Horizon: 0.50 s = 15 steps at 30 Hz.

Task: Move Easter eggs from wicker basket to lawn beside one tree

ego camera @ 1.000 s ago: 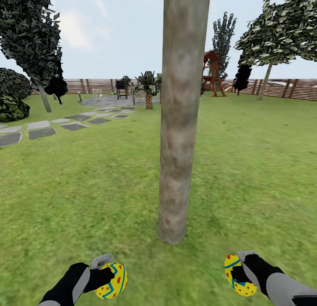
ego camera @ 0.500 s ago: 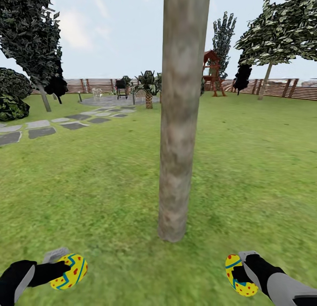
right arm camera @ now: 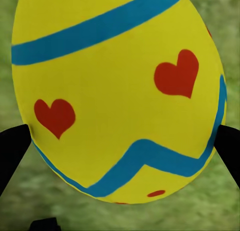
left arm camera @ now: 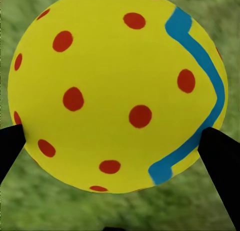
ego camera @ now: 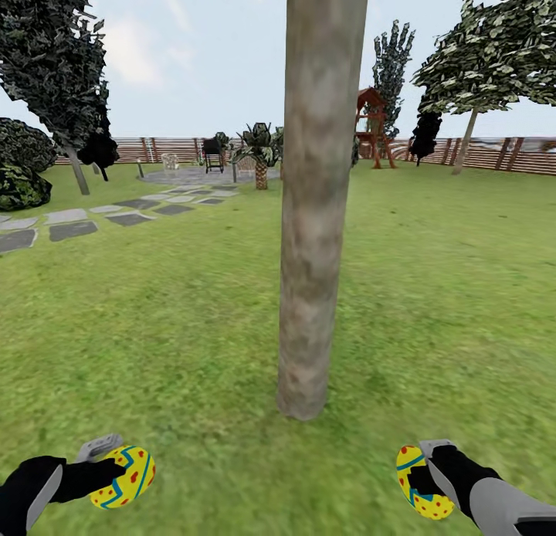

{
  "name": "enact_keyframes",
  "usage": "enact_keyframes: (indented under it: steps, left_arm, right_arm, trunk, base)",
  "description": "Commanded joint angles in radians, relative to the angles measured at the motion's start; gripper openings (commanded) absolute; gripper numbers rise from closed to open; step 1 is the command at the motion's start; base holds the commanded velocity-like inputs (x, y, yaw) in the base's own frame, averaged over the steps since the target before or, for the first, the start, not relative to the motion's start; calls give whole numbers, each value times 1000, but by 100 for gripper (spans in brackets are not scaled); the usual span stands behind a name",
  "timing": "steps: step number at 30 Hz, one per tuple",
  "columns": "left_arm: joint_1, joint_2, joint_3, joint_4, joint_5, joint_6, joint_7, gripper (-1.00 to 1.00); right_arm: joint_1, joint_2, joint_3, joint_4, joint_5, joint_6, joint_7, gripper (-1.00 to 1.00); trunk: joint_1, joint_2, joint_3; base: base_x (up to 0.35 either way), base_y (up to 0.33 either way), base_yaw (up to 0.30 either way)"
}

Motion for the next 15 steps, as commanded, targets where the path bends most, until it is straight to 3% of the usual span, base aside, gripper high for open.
enact_keyframes:
  steps: [1, 15]
  left_arm:
    - [0, -1, 4, 0, 6, 8, -1, -100]
    - [0, -17, 4, 0, 5, 8, -1, -100]
  right_arm:
    - [0, 0, 7, -2, 2, 7, 0, -100]
    - [0, 9, 9, -2, 2, 6, 0, -100]
  trunk:
    - [4, -8, -4]
    - [58, -106, -48]
  base:
    - [0, 0, 0]
    - [0, 0, 0]
